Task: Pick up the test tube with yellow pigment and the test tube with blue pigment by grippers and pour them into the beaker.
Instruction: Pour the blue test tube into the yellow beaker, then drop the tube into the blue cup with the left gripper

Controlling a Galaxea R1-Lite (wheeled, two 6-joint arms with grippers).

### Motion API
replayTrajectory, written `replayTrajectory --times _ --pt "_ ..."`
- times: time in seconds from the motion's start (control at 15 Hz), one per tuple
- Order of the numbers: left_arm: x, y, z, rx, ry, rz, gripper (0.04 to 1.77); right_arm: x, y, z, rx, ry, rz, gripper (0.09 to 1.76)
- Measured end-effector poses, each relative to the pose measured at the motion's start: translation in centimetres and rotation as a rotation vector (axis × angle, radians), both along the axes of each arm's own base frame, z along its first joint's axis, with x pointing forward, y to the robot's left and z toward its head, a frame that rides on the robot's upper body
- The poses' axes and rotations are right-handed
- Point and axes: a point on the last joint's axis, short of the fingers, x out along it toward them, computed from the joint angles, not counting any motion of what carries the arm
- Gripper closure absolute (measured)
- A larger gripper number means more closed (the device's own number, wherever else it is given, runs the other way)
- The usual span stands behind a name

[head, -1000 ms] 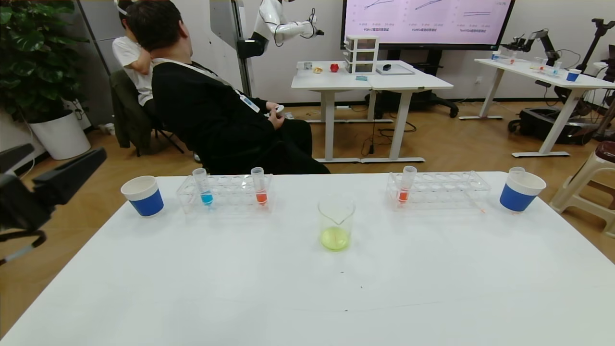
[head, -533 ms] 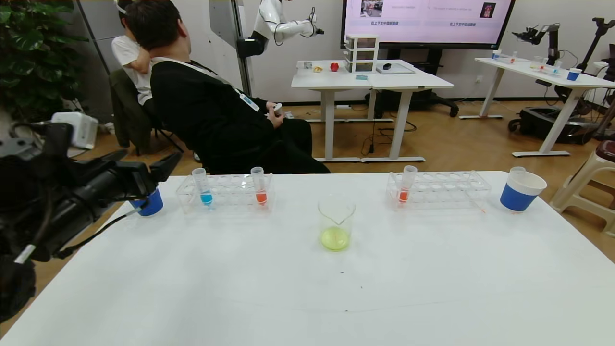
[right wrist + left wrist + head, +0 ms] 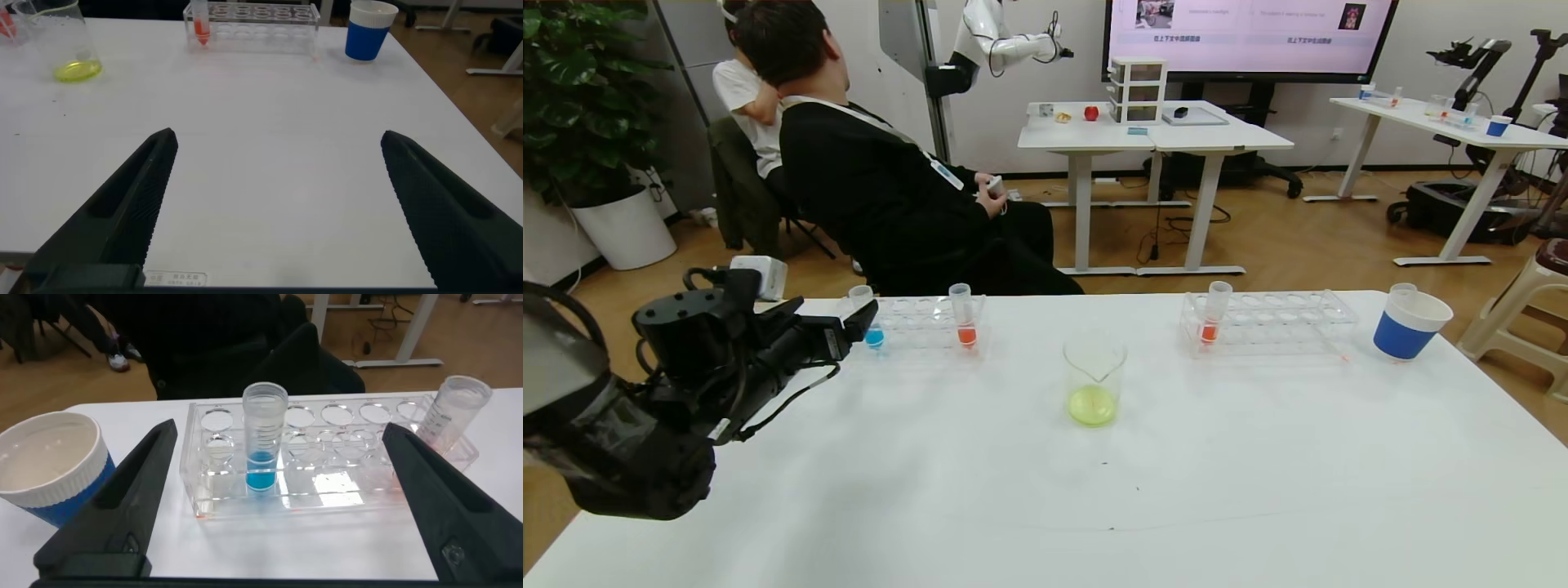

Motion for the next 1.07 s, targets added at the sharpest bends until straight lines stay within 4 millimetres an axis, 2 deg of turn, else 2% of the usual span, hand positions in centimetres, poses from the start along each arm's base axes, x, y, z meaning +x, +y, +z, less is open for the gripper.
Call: replayTrajectory --times 0.27,0.47,1.07 --pt "0.8 0.1 -2.3 0.001 0.027 0.005 0.06 0.0 0.0 0.0 0.000 0.000 0.000 0.11" --pt "1.4 0.1 -2.7 -0.001 0.027 0.006 0.06 0.0 0.0 0.0 0.000 0.000 0.000 0.11" --pt "6.3 -0.4 -4.1 -0.029 -0.040 0.059 0.06 0.0 0.0 0.0 0.000 0.000 0.000 0.11"
